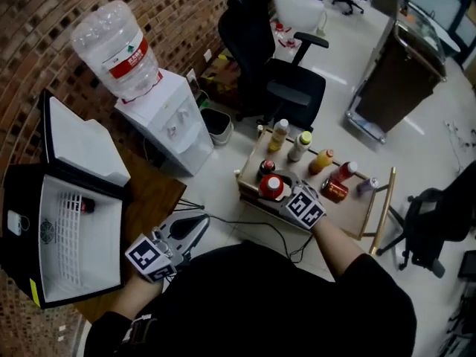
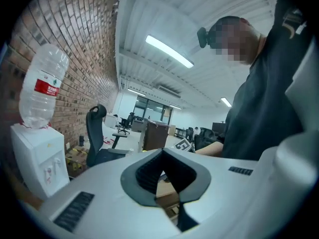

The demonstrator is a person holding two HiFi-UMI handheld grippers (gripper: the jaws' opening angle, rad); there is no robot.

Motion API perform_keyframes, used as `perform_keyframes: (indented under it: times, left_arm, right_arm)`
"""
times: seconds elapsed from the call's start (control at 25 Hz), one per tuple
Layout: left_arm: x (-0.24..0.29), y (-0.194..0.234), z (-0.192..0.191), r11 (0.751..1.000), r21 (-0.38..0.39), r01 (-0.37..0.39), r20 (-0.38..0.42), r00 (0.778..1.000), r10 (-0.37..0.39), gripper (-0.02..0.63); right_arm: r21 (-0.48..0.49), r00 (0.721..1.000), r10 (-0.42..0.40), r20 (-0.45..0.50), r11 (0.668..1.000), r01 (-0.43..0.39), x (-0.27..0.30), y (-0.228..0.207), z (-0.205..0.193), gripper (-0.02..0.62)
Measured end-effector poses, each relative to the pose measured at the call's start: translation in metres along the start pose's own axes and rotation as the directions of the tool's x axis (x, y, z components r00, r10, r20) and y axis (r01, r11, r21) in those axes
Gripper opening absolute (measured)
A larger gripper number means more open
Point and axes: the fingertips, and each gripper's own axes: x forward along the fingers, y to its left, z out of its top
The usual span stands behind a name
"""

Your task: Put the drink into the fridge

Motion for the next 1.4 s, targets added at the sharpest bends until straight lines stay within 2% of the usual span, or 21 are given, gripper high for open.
perform_keyframes:
  times: [0.12, 0.28, 0.4, 0.52, 0.64, 0.8, 0.92, 1.0, 1.2, 1.32, 1.4]
  left_arm:
    - [-0.060, 0.006, 0.009, 0.993, 0.032, -0.113, 0.040, 0.993, 0.111, -0.006]
    - [-0.136, 0.004, 0.008, 0.969, 0.043, -0.242, 0.077, 0.968, 0.238, -0.006]
    - [-0.202, 0.000, 0.007, 0.933, 0.027, -0.359, 0.118, 0.928, 0.353, -0.006]
    - [-0.268, -0.009, 0.005, 0.878, -0.009, -0.478, 0.166, 0.865, 0.473, -0.006]
    - [-0.324, -0.024, 0.001, 0.821, -0.042, -0.569, 0.206, 0.799, 0.565, -0.006]
    - [-0.385, -0.042, -0.010, 0.761, -0.073, -0.645, 0.240, 0.729, 0.641, -0.006]
    - [-0.423, -0.054, -0.017, 0.706, -0.099, -0.701, 0.269, 0.664, 0.697, -0.006]
    - [-0.443, -0.061, -0.021, 0.680, -0.110, -0.725, 0.281, 0.634, 0.721, -0.006]
    - [-0.479, -0.072, -0.026, 0.633, -0.152, -0.759, 0.312, 0.571, 0.760, -0.006]
    - [-0.497, -0.079, -0.028, 0.606, -0.170, -0.777, 0.314, 0.540, 0.781, -0.006]
    - [-0.506, -0.082, -0.032, 0.591, -0.162, -0.790, 0.308, 0.529, 0.791, -0.006]
  right_arm:
    - [-0.073, 0.994, 0.103, 0.026, 0.992, -0.101, 0.022, 0.037, 0.067, 0.353]
    - [-0.115, 0.962, 0.269, 0.051, 0.958, -0.262, 0.058, 0.097, 0.138, 0.353]
    - [-0.140, 0.916, 0.396, 0.069, 0.913, -0.384, 0.090, 0.152, 0.184, 0.353]
    - [-0.117, 0.848, 0.521, 0.095, 0.852, -0.511, 0.122, 0.205, 0.229, 0.353]
    - [-0.026, 0.760, 0.635, 0.137, 0.769, -0.639, 0.149, 0.258, 0.276, 0.353]
    - [0.072, 0.663, 0.728, 0.176, 0.662, -0.746, 0.182, 0.325, 0.316, 0.353]
    - [0.157, 0.576, 0.792, 0.205, 0.554, -0.818, 0.204, 0.370, 0.342, 0.353]
    - [0.218, 0.531, 0.816, 0.230, 0.488, -0.845, 0.216, 0.393, 0.357, 0.353]
    - [0.390, 0.435, 0.849, 0.301, 0.307, -0.868, 0.243, 0.437, 0.381, 0.353]
    - [0.498, 0.405, 0.848, 0.341, 0.202, -0.843, 0.265, 0.463, 0.390, 0.353]
    - [0.573, 0.403, 0.836, 0.372, 0.135, -0.808, 0.285, 0.478, 0.391, 0.353]
